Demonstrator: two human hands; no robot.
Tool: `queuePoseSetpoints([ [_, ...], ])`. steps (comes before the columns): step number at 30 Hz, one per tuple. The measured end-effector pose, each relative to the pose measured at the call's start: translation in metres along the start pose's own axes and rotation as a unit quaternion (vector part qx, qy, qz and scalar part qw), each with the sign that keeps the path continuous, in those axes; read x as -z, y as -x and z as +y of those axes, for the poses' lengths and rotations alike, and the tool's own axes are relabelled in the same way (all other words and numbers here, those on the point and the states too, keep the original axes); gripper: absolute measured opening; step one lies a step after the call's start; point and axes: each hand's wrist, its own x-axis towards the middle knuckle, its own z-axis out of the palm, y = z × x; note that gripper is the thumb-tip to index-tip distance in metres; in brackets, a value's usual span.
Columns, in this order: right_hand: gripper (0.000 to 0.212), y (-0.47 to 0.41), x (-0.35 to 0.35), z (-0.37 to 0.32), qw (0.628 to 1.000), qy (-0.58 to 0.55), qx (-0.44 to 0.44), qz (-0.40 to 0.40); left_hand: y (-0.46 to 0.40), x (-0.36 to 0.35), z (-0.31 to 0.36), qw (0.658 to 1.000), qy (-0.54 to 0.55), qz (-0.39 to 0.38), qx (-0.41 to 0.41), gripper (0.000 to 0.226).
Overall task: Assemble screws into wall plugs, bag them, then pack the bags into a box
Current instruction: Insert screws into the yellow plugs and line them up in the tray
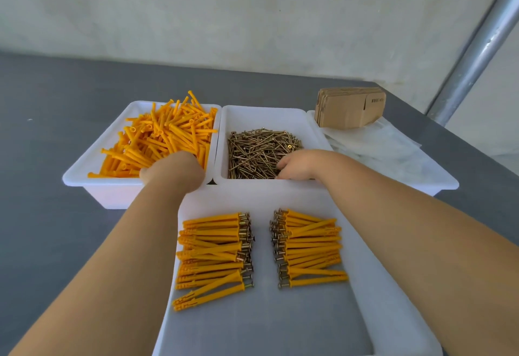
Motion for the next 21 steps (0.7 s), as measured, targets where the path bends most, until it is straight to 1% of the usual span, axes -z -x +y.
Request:
queuePoseSetpoints([
  [2,0.044,-0.01,-0.002,-0.004,0.998,0.054,-0.014,-0.038,-0.001,0.001,-0.001,1.0,-0.013,-0.011,-0.003,0.037],
  [4,0.041,-0.016,-0.003,-0.007,0.996,0.065,-0.023,-0.049,0.0,0.0,-0.001,1.0,-0.008,-0.002,-0.013,0.032],
  [5,0.04,-0.015,-0.003,-0.007,0.995,0.081,-0.022,-0.054,0.001,0.0,-0.001,1.0,0.003,0.015,-0.019,0.027],
  [8,0.039,-0.014,-0.005,-0.009,0.997,0.04,-0.047,-0.048,0.005,-0.001,-0.001,0.994,0.053,0.09,-0.016,0.016],
  [10,0.039,-0.014,-0.004,-0.009,0.997,0.023,-0.066,-0.01,0.007,-0.001,-0.003,0.984,0.104,0.146,-0.013,0.015],
  [12,0.041,-0.016,-0.007,-0.008,0.998,0.029,-0.055,0.006,0.007,-0.002,-0.007,0.958,0.18,0.221,-0.034,0.024],
  [13,0.04,-0.016,-0.011,-0.007,0.998,0.008,-0.056,0.018,0.007,-0.002,-0.008,0.94,0.221,0.256,-0.047,0.026],
  [14,0.036,-0.018,-0.012,-0.005,0.995,-0.056,-0.066,0.041,0.007,-0.001,-0.009,0.922,0.257,0.284,-0.056,0.025],
  [15,0.032,-0.019,-0.011,-0.004,0.991,-0.093,-0.07,0.072,0.007,-0.001,-0.01,0.907,0.283,0.305,-0.061,0.022],
  [16,0.03,-0.02,-0.012,-0.002,0.988,-0.09,-0.059,0.109,0.007,0.0,-0.009,0.896,0.302,0.32,-0.065,0.02],
  [17,0.029,-0.022,-0.013,0.001,0.984,-0.095,-0.051,0.14,0.008,0.0,-0.009,0.886,0.318,0.331,-0.069,0.019],
  [19,0.024,-0.024,-0.016,0.004,0.975,-0.139,-0.049,0.168,0.008,0.002,-0.007,0.867,0.361,0.336,-0.071,0.023],
  [21,0.02,-0.017,-0.019,0.003,0.959,-0.176,-0.041,0.216,0.011,0.002,-0.005,0.847,0.427,0.308,-0.077,0.036],
])
